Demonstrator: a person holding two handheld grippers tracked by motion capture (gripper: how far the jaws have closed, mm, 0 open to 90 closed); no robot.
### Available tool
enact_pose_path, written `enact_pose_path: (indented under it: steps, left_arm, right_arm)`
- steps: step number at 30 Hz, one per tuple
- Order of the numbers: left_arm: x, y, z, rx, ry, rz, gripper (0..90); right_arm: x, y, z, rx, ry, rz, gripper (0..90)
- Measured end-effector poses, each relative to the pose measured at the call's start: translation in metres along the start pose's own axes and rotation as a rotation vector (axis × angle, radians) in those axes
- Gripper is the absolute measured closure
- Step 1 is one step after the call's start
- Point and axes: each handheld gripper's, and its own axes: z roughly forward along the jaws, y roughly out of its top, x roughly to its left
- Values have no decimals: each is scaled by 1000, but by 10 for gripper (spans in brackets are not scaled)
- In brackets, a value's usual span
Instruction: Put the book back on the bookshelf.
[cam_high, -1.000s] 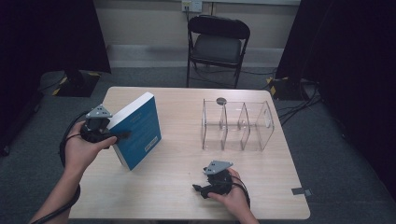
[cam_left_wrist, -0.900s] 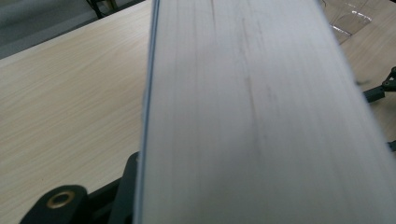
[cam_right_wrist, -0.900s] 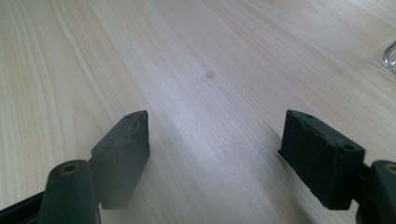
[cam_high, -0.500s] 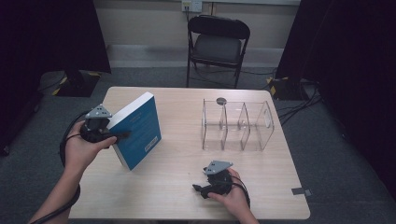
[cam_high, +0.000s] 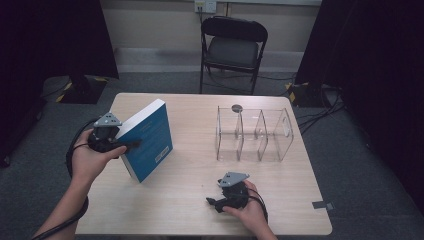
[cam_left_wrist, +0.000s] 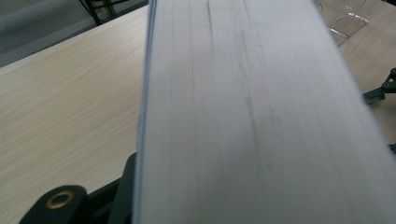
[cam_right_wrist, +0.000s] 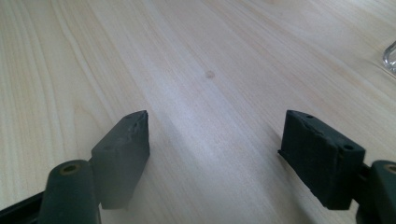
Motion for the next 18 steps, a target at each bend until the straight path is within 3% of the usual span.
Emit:
enact_pose_path:
  steps: [8,15,18]
  left_arm:
    - [-3,2,1,2,-7,11,615]
    - [-7,12,0,27,-13,53,618]
    - [-11,18,-3,15,-34,56,619]
  right_arm:
    - [0,0,0,-1,1,1,230]
    - [0,0,0,-1,1,0,230]
    - [0,0,0,-1,1,0,230]
